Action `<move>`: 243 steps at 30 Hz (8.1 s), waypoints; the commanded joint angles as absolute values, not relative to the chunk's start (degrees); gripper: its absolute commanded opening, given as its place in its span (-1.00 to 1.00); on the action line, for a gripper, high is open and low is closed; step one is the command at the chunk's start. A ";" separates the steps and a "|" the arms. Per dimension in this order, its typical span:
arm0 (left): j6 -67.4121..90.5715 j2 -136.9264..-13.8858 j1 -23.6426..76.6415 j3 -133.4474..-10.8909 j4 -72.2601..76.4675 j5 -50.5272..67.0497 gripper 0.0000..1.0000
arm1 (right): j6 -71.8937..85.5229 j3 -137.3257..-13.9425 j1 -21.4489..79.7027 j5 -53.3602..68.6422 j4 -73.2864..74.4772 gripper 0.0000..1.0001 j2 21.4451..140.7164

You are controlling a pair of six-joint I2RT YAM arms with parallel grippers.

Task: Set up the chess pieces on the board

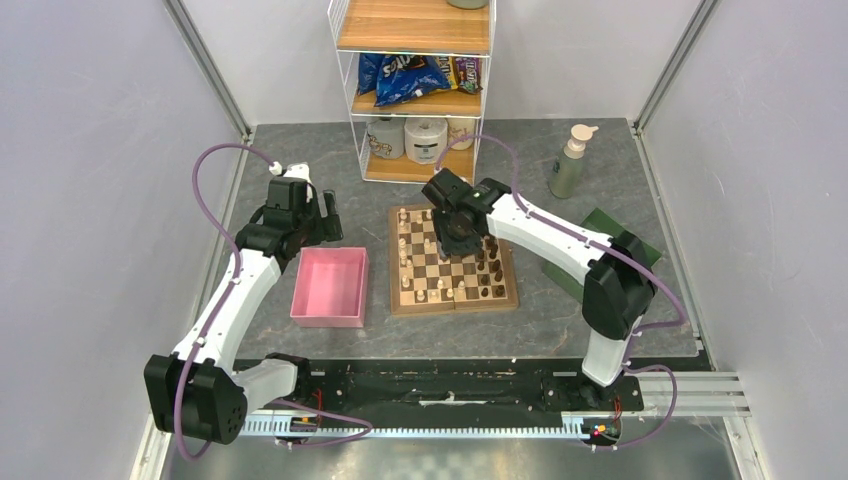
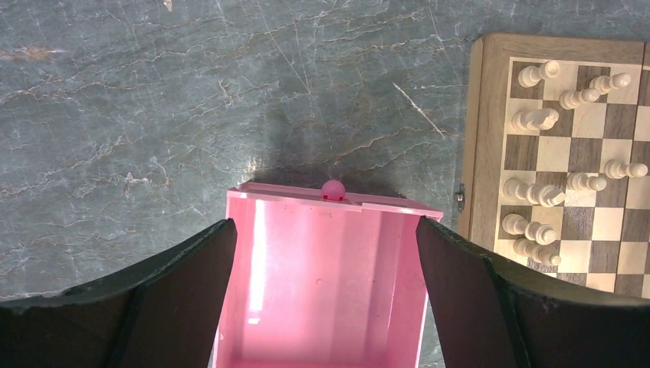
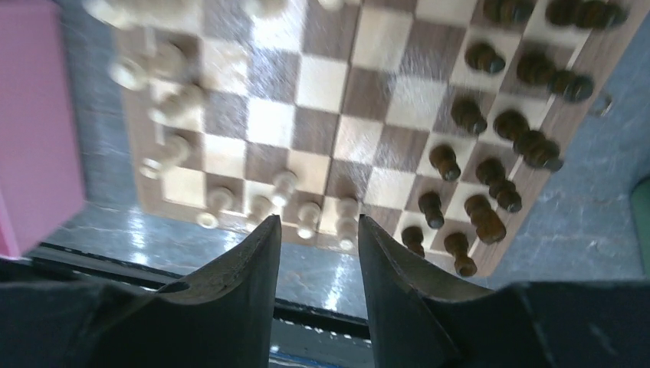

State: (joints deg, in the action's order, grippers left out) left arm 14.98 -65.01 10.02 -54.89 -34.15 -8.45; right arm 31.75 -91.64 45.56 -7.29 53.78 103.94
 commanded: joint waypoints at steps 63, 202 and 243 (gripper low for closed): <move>16.14 -64.98 9.68 -55.85 -33.29 -7.64 0.87 | 24.71 -130.25 44.74 -4.29 59.02 -0.80 133.34; 16.17 -65.85 9.23 -55.80 -33.48 -6.79 0.87 | 30.67 -108.55 53.26 -2.79 49.94 -0.31 123.79; 16.17 -65.71 9.23 -55.81 -33.57 -6.56 0.87 | 33.47 -94.04 56.79 -3.68 52.04 -0.18 114.07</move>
State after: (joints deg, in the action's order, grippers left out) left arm 14.98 -65.87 9.45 -54.89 -34.17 -7.27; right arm 32.60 -94.13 56.73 -3.01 51.57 113.73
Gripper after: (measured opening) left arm 0.938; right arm 0.416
